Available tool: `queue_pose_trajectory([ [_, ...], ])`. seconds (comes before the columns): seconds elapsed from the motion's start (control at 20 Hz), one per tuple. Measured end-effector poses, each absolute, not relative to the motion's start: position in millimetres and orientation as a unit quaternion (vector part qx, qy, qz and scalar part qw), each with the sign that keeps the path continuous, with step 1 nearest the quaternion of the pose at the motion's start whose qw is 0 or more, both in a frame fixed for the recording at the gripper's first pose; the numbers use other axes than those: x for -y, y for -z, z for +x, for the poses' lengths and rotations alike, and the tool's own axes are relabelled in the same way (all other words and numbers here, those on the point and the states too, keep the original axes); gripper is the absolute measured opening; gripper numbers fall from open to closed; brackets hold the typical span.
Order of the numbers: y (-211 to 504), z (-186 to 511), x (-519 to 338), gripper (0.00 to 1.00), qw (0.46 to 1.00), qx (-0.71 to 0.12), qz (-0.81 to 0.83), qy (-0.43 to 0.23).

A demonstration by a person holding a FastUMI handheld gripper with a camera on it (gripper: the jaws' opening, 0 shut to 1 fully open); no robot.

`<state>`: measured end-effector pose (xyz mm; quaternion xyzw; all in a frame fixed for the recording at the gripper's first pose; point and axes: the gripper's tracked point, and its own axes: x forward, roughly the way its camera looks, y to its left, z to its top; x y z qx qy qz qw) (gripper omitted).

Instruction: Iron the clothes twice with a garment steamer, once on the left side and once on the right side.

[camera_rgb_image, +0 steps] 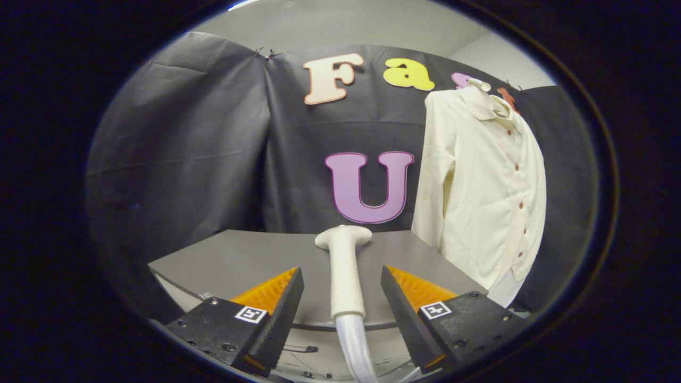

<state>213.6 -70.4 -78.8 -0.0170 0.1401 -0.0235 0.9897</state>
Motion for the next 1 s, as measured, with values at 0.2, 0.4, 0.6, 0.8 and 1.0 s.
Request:
queue_pose_trajectory([
  [0.2,101,243,82,0.86,0.983,-0.181,-0.009,0.038],
  [0.4,123,255,77,0.69,0.974,-0.223,0.016,0.036],
  [0.6,124,261,70,0.59,0.971,-0.238,0.019,0.030],
  [0.8,124,259,72,0.45,0.971,-0.237,0.003,0.036],
  [1.0,119,259,72,0.38,0.973,-0.228,0.030,0.028],
])
